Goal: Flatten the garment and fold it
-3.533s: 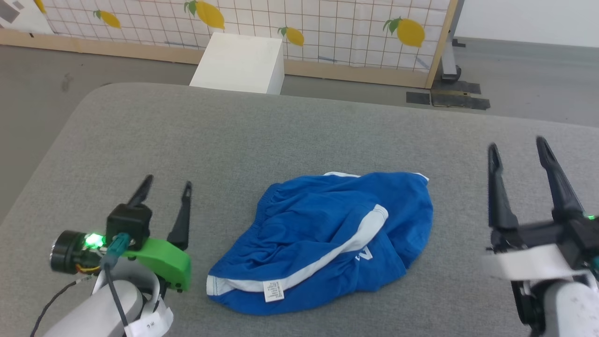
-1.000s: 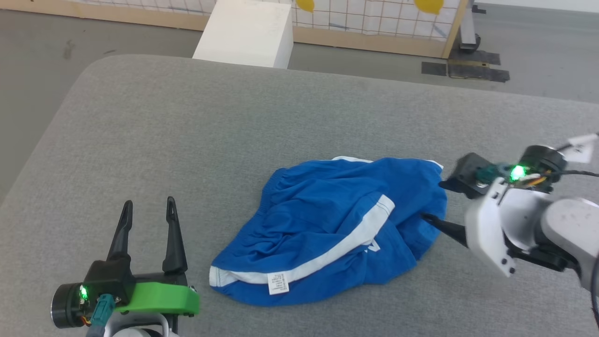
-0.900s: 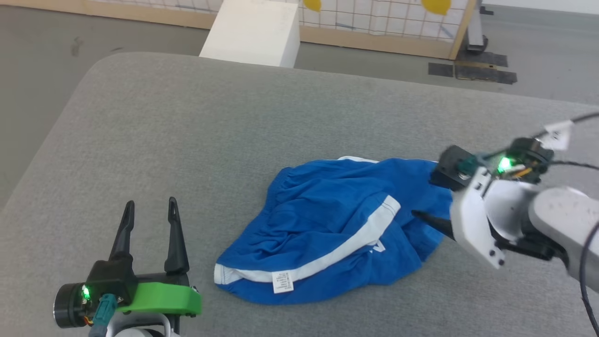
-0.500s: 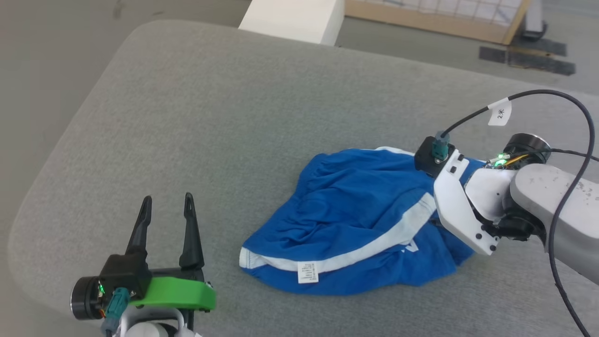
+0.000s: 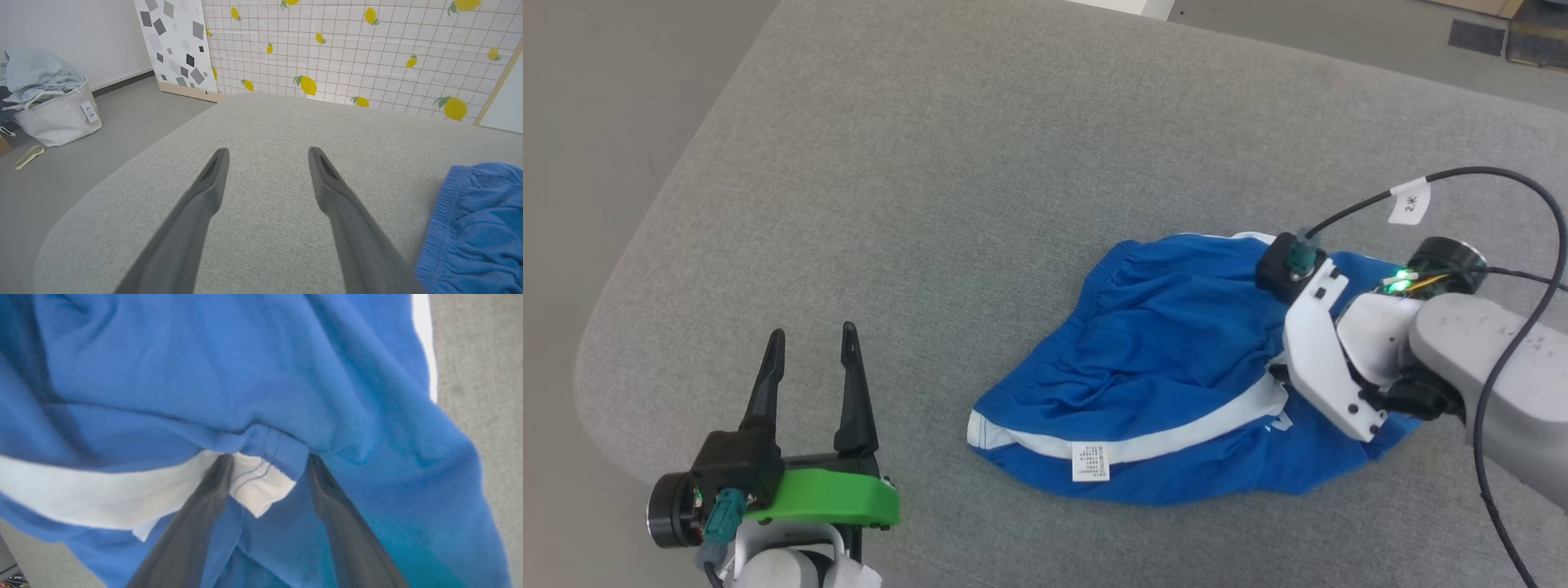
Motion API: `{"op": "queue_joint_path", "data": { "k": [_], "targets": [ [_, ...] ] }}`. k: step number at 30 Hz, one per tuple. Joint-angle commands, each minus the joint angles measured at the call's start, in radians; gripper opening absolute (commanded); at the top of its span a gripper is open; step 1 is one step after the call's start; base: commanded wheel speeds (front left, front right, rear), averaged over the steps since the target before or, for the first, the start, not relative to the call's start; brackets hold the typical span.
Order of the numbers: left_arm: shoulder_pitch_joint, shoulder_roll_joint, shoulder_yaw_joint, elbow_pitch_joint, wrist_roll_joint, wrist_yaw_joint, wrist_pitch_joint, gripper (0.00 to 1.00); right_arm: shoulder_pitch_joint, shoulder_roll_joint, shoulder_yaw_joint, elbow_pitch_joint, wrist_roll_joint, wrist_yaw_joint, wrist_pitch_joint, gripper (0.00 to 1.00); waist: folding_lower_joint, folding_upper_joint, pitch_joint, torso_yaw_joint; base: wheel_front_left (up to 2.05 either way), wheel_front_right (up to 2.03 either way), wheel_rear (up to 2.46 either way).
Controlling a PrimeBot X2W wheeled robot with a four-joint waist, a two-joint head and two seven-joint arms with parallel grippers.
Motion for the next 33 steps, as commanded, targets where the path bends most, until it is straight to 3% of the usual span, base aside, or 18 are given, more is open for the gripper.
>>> {"op": "queue_joint_path", "data": {
  "k": [1, 7, 16, 21, 24, 27, 31, 32, 33],
  "targets": [
    [-0.018, -0.004, 0.003, 0.003, 0.002, 0.003, -0.004, 1.0, 0.036, 0.012, 0.023, 0.0, -0.006, -0.002, -0.02, 0.0, 0.0, 0.0, -0.014, -0.014, 0.0, 0.0, 0.0],
    [-0.002, -0.004, 0.018, 0.003, 0.026, -0.005, -0.004, 1.0, -0.038, -0.018, 0.023, -0.068, -0.035, -0.002, -0.197, 0.0, 0.0, 0.0, -0.074, -0.061, 0.0, 0.0, 0.0],
    [0.047, -0.004, 0.05, -0.008, 0.049, -0.013, -0.004, 1.0, -0.059, -0.183, 0.023, -0.215, -0.074, -0.002, -0.376, 0.0, 0.0, 0.0, -0.142, -0.148, 0.0, 0.0, 0.0],
    [0.066, -0.004, 0.052, -0.008, 0.051, -0.018, -0.004, 1.0, 0.091, -0.284, 0.023, -0.278, -0.06, -0.002, -0.415, 0.0, 0.0, 0.0, -0.162, -0.188, 0.0, 0.0, 0.0],
    [0.072, -0.004, 0.049, -0.007, 0.051, -0.019, -0.004, 1.0, 0.224, -0.313, 0.023, -0.286, -0.033, -0.002, -0.43, 0.0, 0.0, 0.0, -0.169, -0.2, 0.0, 0.0, 0.0],
    [0.073, -0.004, 0.043, -0.006, 0.053, -0.02, -0.004, 1.0, 0.354, -0.318, 0.022, -0.256, -0.01, -0.002, -0.455, 0.0, 0.0, 0.0, -0.173, -0.206, 0.0, 0.0, 0.0],
    [0.08, -0.004, 0.043, -0.006, 0.057, -0.021, -0.004, 1.0, 0.473, -0.277, -0.011, -0.184, -0.002, -0.002, -0.499, 0.0, 0.0, 0.0, -0.182, -0.215, 0.0, 0.0, 0.0],
    [0.092, -0.004, 0.049, -0.004, 0.063, -0.024, -0.004, 1.0, 0.519, -0.234, -0.075, -0.141, -0.016, -0.002, -0.556, 1.0, 0.0, 0.0, -0.195, -0.225, 0.0, 0.0, 0.0],
    [0.098, -0.004, 0.053, -0.003, 0.065, -0.025, -0.004, 1.0, 0.531, -0.223, -0.108, -0.135, -0.016, -0.002, -0.58, 1.0, 0.0, 0.0, -0.203, -0.23, 0.0, 0.0, 0.0]
  ]
}}
